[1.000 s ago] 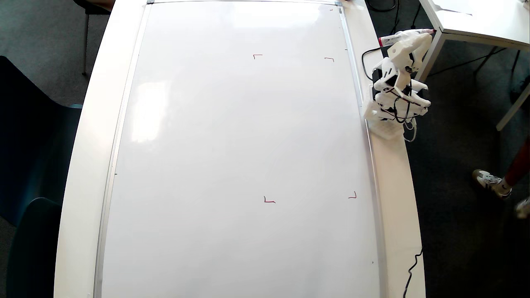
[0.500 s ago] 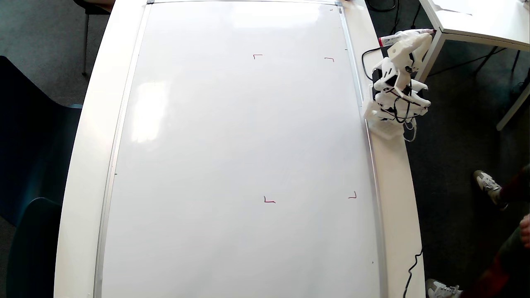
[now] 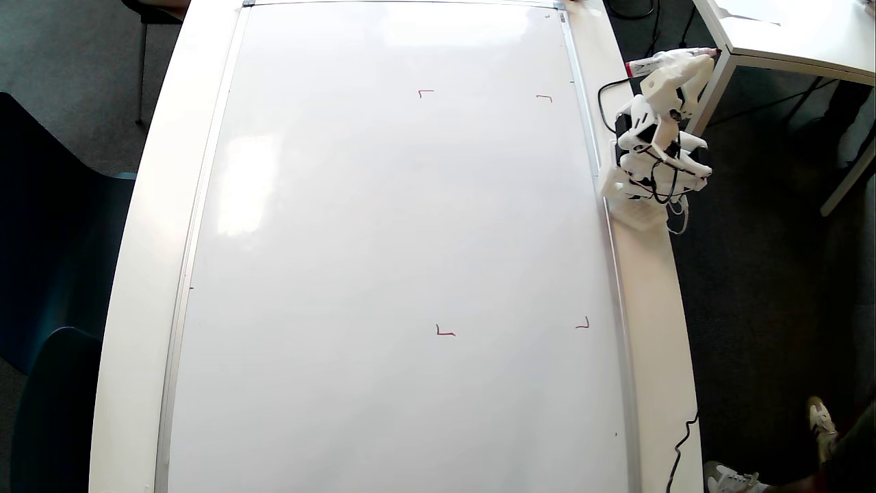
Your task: Draw on a whiteboard a robot head using a pen attached to the gripper
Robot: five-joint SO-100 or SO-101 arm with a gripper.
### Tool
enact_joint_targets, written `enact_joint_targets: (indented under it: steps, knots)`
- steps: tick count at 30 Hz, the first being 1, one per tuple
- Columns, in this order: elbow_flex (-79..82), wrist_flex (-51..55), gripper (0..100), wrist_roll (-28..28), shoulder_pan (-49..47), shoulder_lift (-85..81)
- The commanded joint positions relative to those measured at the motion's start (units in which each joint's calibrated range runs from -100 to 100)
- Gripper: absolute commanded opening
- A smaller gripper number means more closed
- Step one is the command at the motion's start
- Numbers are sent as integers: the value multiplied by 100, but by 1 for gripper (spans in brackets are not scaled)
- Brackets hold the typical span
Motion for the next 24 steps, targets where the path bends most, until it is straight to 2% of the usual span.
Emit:
enact_joint_targets:
  steps: [1,15,24]
  knots:
    - [37,-67,1,23,41,41]
    - [37,-67,1,23,63,175]
    - [-1361,-67,1,23,63,2247]
